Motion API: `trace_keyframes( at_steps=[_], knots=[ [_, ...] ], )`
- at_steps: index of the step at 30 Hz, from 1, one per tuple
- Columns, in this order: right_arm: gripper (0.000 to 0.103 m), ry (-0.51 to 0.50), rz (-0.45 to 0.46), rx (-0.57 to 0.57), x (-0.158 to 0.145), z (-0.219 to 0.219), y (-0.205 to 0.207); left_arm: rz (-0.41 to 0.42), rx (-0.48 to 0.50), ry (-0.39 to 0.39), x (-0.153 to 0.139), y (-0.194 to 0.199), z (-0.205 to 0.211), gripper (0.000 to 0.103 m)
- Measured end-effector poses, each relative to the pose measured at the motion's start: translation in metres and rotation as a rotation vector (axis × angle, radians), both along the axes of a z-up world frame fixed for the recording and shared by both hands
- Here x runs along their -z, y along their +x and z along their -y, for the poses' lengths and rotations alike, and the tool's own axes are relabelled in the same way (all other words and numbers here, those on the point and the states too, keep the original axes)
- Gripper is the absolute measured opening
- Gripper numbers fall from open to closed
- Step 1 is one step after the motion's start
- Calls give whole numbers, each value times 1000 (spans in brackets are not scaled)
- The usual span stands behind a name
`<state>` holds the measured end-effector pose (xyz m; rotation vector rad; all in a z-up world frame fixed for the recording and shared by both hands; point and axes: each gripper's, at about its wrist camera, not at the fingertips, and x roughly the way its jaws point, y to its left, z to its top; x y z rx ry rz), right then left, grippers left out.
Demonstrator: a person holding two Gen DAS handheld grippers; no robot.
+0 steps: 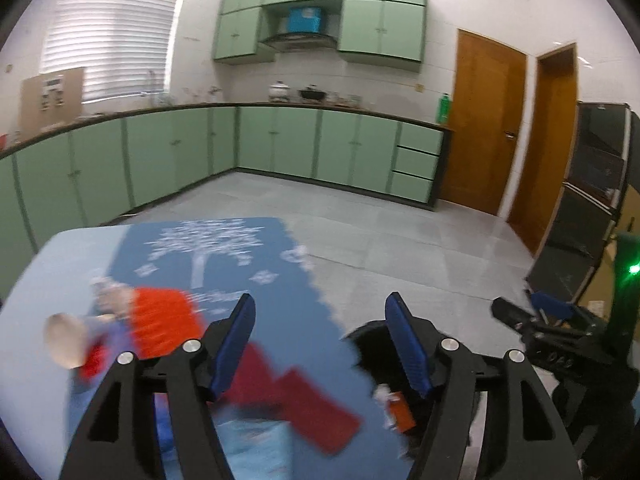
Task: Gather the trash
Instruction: 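Carry tissue and carton to the bin and open both grippers over it, then grasp the blue plastic bag with the left gripper while the right gripper grasps the red sponge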
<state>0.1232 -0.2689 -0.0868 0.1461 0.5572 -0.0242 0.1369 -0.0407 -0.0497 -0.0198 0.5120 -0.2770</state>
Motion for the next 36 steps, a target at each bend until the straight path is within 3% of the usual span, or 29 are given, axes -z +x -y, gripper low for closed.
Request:
trace_keyframes(
  at_steps=[10,14,22,26,36],
  knots=[
    [95,24,31,-119,-3,-80,-14,-9,-152,47,13,-31,-86,66],
    [95,-11,20,-171,7,-105,-12,-26,-188,56,26,-36,-107,66],
    [95,-38,-3,-240,30,-121,-1,-74,-227,54,53,-31,-120,66],
    [85,-36,-29,-271,42,-125,5,-102,-234,59,64,-25,-121,66],
    [80,-30,-125,-335,62,-124,21,-162,-226,65,84,-5,-114,66]
  ],
)
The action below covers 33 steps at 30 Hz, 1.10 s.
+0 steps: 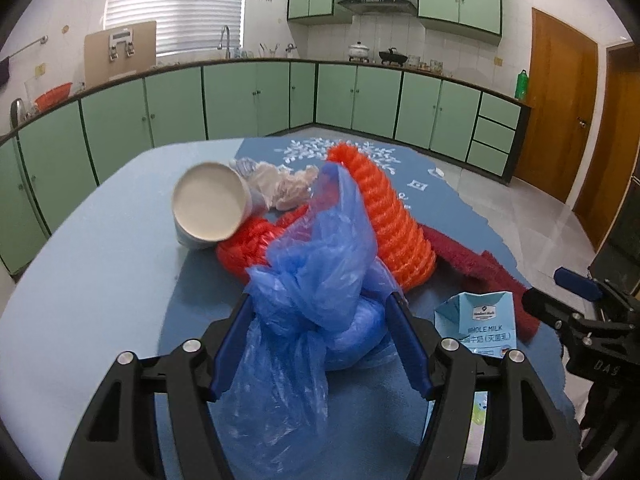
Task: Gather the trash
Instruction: 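Grasp the blue plastic bag with the left gripper while the right gripper grasps the red sponge, then lift the blue bag and red sponge and move them toward the bin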
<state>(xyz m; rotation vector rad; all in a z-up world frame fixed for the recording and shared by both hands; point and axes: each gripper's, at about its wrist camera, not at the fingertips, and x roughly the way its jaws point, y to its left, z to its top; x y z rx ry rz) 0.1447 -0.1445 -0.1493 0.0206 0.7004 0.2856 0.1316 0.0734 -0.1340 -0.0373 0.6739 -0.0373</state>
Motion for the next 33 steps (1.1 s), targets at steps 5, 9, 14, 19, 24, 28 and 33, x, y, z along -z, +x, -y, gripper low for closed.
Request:
trace_keyframes(
  at_steps=[5,9,14,19,24,28,33],
  knots=[
    [78,6,-19,-25,4,-3,5,-6,10,4,6,2,4,66],
    [73,-3,-45,-58,11,-8,10,-10,16,-6,9,2,1,66],
    [71,-18,-67,-85,18,-12,12,-14,16,-12,11,1,-1,68],
    [56,6,-70,-114,17,-8,11,-28,9,-19,12,6,-6,74],
    [48,7,-53,-124,8,-9,6,-32,17,-28,13,7,-8,68],
    [47,21,-36,-119,-1,-8,2,-23,34,-6,10,4,-3,57],
    [47,-1,-2,-111,-13,-7,-6,-12,25,1,7,-2,-1,50]
  ],
)
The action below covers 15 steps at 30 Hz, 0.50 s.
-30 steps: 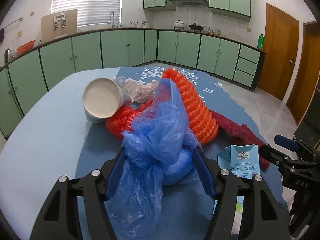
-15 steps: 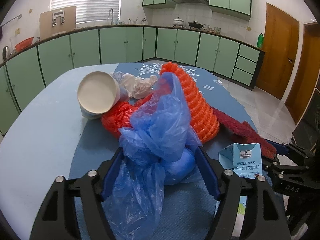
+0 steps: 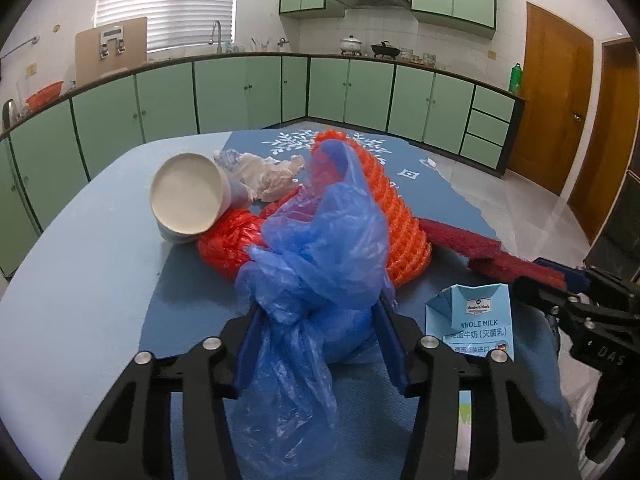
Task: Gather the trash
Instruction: 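Lift the blue bag and red sponge and move them toward the bin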
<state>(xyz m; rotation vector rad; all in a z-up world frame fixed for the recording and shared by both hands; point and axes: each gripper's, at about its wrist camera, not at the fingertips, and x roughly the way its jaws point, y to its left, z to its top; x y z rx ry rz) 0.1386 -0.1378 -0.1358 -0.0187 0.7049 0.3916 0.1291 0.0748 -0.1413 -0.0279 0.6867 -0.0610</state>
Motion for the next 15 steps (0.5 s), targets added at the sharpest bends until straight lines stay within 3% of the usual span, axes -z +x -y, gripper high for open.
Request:
trace_keyframes(
  at_steps=[10,15],
  knots=[
    [45,51,-22,-25,-15,2,-8,42,-2,-9,-16,-15,-1,46],
    [45,28,-34,-50,-17,-11,-17,69,-5,-18,-29,-23,-3,44]
  ],
)
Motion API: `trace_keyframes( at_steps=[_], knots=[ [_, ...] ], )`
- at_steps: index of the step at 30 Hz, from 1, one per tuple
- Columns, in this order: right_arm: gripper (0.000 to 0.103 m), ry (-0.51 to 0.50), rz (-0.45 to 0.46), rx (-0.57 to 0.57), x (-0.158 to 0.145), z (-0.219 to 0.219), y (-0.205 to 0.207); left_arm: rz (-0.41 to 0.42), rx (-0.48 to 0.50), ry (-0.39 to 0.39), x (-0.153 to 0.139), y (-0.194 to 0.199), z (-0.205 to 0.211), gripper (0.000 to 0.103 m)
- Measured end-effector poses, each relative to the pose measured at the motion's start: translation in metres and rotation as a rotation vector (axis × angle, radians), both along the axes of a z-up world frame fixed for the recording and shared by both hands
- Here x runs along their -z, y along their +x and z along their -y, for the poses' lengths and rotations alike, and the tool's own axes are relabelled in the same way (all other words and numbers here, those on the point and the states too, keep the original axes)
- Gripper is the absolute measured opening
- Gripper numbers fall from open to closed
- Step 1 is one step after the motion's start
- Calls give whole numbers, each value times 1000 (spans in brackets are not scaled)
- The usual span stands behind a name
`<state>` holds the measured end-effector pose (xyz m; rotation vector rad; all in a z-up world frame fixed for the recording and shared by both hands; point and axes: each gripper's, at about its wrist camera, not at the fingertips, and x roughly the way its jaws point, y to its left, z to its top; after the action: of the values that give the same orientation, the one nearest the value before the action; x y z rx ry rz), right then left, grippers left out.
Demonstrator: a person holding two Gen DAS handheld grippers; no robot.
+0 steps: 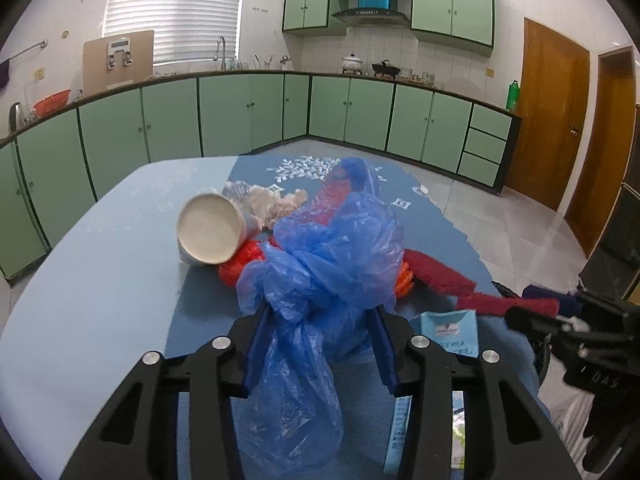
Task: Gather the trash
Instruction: 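Lift the blue bag and red sponge and move them toward the bin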
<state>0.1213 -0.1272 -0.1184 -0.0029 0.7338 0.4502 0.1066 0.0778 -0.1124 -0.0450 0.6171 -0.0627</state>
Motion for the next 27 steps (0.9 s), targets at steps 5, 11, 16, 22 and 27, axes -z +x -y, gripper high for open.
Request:
trace_keyframes(
  at_steps=[5,11,16,22,27],
  knots=[
    [44,-6,32,16,-10,1,-8,17,1,-11,-10,-9,-2,44],
    [44,-7,103,20,-39,2,-16,56,4,-32,-27,-20,-5,43],
    [44,0,144,21,-56,2,-22,92,11,-41,-38,-32,-4,43],
    [44,12,190,33,-74,4,-30,122,26,-39,-53,-40,2,43],
    [44,15,219,42,-85,7,-36,135,41,-36,-60,-44,6,43]
  ],
)
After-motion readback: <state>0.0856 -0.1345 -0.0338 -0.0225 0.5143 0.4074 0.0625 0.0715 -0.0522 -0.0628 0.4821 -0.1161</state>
